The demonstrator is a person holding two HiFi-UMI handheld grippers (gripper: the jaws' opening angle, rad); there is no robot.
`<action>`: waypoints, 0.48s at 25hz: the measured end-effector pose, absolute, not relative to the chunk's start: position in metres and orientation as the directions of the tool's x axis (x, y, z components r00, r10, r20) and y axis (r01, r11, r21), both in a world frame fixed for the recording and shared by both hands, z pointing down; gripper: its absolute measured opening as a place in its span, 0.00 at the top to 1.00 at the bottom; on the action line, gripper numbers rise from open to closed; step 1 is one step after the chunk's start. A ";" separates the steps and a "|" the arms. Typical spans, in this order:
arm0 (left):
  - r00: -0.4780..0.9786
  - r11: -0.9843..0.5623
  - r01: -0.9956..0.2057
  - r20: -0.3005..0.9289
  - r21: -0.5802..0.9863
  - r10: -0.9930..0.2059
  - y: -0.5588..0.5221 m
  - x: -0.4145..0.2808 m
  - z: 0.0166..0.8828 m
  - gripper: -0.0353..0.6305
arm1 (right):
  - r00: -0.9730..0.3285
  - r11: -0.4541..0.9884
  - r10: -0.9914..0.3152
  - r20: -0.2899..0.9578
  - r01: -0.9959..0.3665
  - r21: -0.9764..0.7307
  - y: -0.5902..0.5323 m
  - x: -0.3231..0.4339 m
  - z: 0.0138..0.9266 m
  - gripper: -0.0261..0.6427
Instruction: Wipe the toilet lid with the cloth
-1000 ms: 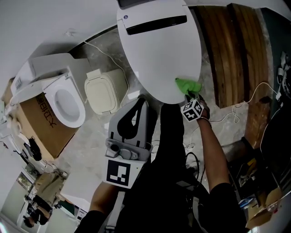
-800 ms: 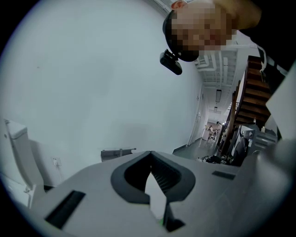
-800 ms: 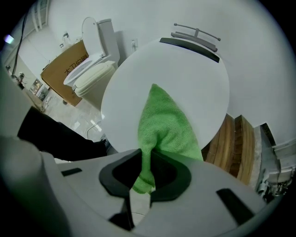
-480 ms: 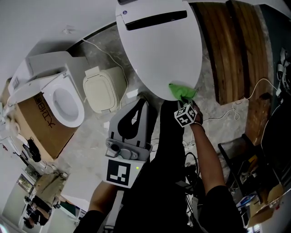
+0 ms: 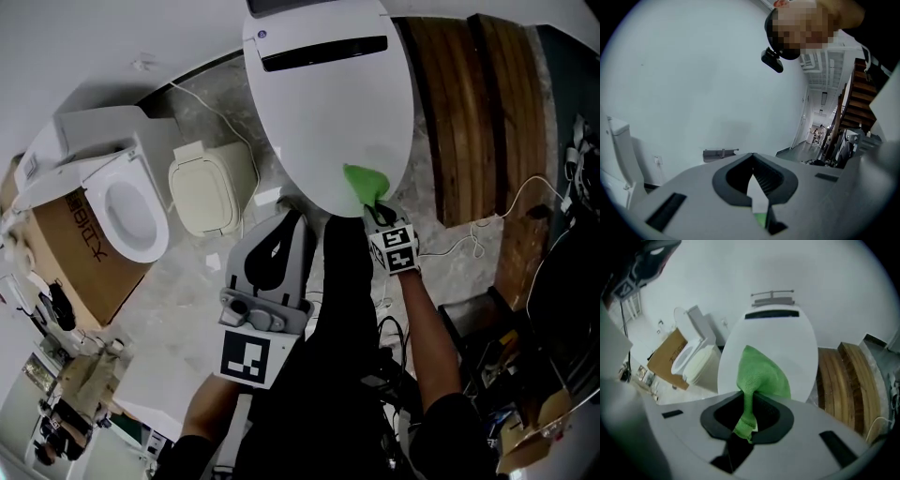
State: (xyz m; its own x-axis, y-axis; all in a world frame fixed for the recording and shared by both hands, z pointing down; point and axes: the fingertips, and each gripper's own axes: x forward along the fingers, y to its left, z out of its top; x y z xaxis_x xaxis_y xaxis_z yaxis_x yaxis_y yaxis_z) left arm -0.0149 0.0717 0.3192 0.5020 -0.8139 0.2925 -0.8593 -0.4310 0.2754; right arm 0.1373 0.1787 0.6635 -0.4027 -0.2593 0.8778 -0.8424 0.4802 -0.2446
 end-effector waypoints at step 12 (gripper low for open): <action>0.439 -0.361 -0.889 0.295 0.283 -0.849 0.039 0.000 0.321 0.95 | -0.332 0.436 -0.547 0.768 -0.897 -0.077 -0.038 0.195 0.603 0.86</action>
State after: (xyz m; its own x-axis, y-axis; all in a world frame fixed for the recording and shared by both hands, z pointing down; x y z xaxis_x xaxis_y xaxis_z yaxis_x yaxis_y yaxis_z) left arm 0.0000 0.0393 0.3206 0.4387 -0.8489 0.2948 -0.8887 -0.3611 0.2826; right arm 0.1950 -0.0379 0.6031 -0.3322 -0.5474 0.7681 -0.8967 0.4360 -0.0771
